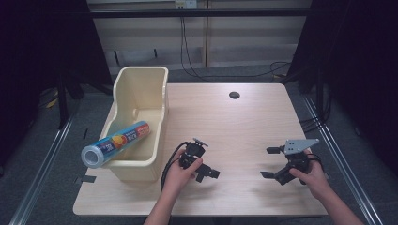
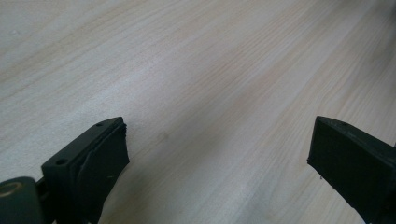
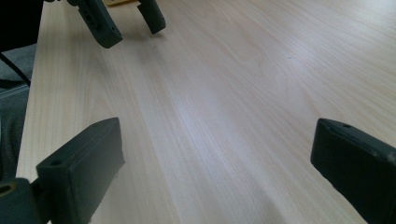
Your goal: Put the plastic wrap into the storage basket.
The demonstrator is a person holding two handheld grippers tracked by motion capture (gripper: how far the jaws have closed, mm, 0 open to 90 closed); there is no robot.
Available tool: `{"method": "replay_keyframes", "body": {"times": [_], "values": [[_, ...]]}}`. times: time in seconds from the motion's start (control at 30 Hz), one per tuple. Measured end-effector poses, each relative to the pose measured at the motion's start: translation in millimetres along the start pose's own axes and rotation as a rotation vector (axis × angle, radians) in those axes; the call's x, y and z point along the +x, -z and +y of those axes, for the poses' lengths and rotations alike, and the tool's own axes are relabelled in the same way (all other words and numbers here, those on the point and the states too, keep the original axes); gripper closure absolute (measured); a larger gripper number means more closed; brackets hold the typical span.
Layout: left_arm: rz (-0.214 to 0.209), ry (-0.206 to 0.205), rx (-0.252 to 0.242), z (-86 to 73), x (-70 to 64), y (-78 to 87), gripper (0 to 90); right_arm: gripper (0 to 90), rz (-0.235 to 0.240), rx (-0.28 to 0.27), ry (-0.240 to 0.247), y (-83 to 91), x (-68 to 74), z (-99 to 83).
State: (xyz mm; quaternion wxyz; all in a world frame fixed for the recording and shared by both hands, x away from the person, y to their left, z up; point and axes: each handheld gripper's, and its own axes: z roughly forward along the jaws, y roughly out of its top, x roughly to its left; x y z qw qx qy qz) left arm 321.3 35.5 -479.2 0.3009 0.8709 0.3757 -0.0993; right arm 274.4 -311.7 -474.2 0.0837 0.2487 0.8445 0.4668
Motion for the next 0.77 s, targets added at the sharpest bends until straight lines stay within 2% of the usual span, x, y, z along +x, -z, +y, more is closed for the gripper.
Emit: {"method": "replay_keyframes", "body": {"times": [0.23, 0.43, 0.57, 0.7, 0.77], "values": [[-0.017, -0.018, -0.007, -2.0, -3.2, -4.3, 4.6, 2.4, -0.001, 0.004, -0.003, -0.3, 0.0, -1.0], [-0.008, -0.023, -0.001, -3.2, -3.3, -5.3, 4.3, 2.4, -0.008, 0.013, 0.0, -1.3, 0.5, -1.5], [-0.014, -0.022, -0.016, -4.7, -4.5, -5.8, 4.7, 2.4, -0.002, 0.021, 0.005, -2.9, 1.4, -1.9], [-0.012, -0.047, -0.008, -3.4, -6.2, -4.1, 4.7, 2.4, -0.009, 0.033, 0.014, -4.0, 2.4, -2.4], [-0.011, -0.045, -0.021, -2.6, -7.5, -3.7, 4.6, 2.4, -0.003, 0.036, 0.015, -4.9, 2.3, -3.4]]}}
